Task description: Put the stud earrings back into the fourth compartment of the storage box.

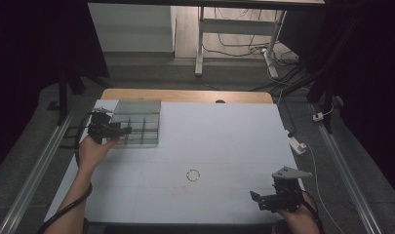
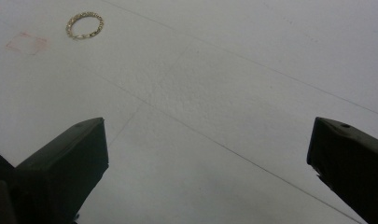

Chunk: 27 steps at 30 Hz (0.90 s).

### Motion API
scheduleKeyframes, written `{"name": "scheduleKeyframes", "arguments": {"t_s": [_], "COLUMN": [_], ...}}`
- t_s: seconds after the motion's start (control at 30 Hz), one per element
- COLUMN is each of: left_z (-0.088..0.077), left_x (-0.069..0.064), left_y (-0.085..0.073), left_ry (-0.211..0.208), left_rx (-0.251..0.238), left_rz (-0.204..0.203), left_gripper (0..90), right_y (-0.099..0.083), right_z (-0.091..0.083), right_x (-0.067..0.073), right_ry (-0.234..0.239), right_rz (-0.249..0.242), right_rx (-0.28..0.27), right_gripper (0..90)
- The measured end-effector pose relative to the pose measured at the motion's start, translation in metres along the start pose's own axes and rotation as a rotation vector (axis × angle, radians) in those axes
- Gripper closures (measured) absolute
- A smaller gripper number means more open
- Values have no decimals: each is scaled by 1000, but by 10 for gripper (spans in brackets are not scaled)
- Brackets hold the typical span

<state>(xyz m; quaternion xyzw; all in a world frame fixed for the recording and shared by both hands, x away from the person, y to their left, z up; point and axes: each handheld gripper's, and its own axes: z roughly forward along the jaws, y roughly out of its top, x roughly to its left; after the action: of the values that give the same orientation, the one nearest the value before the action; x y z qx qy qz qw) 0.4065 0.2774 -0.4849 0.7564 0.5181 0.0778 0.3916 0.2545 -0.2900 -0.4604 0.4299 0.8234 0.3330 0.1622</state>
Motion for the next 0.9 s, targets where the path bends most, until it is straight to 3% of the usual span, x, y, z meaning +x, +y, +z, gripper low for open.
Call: {"name": "scheduleKeyframes", "arguments": {"t_s": [0.17, 0.4, 0.43, 0.47, 0.53, 0.63, 0.7, 0.73, 0.77, 0.83, 0.9], "left_z": [6, 12, 15, 15, 21, 25, 30, 30, 33, 34, 40], "left_x": [-12, -29, -36, -36, -46, -53, -64, -64, -71, -75, -87], "left_y": [2, 3, 3, 3, 2, 1, 2, 2, 2, 2, 3], "left_ry": [-102, -109, -115, -115, -130, -138, -130, -130, -118, -116, -108], "left_rx": [3, 19, 27, 27, 50, 61, 70, 70, 67, 73, 97], "left_rz": [21, 72, 107, 107, 168, 201, 257, 257, 291, 299, 328], "left_gripper": [210, 70, 54, 45, 35, 6, 0, 0, 0, 0, 0], "right_y": [0, 0, 0, 0, 0, 0, 0, 0, 0, 0, 0], "right_z": [0, 0, 0, 0, 0, 0, 0, 0, 0, 0, 0], "right_x": [0, 0, 0, 0, 0, 0, 0, 0, 0, 0, 0], "right_ry": [1, 3, 4, 2, 3, 3, 4, 5, 4, 4, 4], "right_rz": [0, -2, -1, -1, 0, 1, 2, 3, 3, 1, 0], "right_rx": [-1, 0, -1, 0, 0, -1, -2, -2, -2, 0, 1], "right_gripper": [0, 0, 0, 0, 0, 0, 0, 0, 0, 0, 0]}}
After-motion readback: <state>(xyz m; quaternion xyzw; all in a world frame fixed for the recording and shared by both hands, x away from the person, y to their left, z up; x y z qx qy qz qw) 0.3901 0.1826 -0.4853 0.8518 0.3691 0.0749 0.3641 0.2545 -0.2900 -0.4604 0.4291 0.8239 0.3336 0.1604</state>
